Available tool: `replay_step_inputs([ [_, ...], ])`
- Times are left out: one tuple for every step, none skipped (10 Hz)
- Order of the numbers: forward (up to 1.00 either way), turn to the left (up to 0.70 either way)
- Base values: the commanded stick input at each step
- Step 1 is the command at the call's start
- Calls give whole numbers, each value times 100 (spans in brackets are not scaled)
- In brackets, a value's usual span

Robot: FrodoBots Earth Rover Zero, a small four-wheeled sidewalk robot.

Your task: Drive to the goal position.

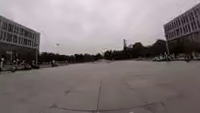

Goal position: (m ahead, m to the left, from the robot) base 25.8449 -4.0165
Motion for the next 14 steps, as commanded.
replay_step_inputs([
  [70, 0],
  [70, 0],
  [70, 0],
  [70, 0],
  [70, 0],
  [70, 0],
  [70, 0],
  [70, 0],
  [70, 0],
  [70, 0],
  [70, 0],
  [70, 0],
  [70, 0],
  [70, 0],
])
